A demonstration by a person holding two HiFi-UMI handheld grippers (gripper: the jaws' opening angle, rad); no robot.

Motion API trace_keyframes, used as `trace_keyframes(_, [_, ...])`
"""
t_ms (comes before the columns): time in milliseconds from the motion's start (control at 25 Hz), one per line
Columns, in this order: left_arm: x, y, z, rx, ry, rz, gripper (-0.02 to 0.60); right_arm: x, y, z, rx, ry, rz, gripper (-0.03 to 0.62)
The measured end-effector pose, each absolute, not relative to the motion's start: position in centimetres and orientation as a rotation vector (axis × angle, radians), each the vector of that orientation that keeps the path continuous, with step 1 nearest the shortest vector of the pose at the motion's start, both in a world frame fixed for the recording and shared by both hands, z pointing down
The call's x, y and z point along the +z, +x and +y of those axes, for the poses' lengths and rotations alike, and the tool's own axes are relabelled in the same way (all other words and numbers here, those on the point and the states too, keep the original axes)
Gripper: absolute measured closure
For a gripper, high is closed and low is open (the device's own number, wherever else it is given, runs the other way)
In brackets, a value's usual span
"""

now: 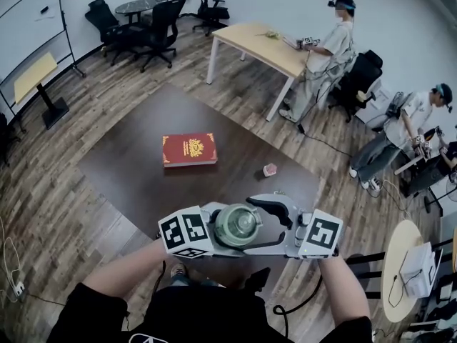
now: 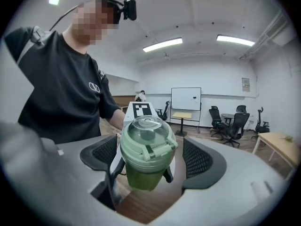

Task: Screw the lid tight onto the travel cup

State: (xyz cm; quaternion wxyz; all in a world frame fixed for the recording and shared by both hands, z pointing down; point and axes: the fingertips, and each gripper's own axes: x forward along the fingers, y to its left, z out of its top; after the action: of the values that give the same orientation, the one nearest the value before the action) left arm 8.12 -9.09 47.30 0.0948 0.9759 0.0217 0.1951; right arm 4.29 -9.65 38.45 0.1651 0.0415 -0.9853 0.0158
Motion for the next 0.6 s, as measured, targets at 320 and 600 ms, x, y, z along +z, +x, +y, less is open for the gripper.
trace_keyframes(320, [46.2,8.4,-9.0,0.535,2.907,0.061,0.158,36.5,4.8,-9.5,0.087,0.139,-3.023,0.22])
trace_keyframes(600, [47.3,7.2,-12.1,0.613,2.916,-0.223,0.158,37.2,3.6,-11.0,0.039,0.816,-2.902,0.223])
